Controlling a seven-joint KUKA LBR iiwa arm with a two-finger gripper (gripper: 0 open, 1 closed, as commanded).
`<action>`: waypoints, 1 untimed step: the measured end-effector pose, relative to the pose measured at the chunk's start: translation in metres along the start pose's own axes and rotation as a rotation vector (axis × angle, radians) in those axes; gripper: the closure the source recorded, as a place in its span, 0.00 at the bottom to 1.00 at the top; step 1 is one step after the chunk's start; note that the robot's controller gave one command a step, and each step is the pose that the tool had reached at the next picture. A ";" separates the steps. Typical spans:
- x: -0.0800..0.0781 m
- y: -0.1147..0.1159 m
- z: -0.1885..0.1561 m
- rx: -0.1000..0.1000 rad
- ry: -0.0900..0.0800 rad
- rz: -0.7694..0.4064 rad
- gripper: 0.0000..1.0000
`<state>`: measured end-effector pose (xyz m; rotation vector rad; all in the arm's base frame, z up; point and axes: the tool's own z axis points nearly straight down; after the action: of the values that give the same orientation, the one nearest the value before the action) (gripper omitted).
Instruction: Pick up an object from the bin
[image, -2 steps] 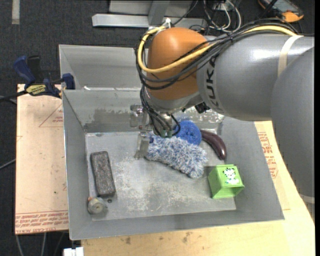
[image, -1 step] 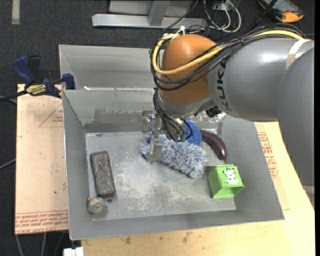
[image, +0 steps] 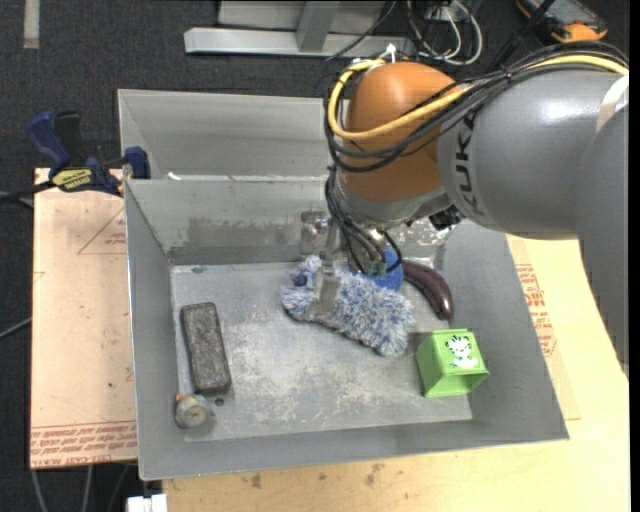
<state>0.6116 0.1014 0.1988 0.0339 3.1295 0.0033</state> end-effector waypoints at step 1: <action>-0.010 -0.032 0.048 0.000 0.007 -0.012 0.00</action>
Offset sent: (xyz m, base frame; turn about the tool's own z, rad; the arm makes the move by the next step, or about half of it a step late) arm 0.0053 -0.0513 -0.0747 0.1314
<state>0.6214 0.0689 0.1507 0.0154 3.1369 0.0028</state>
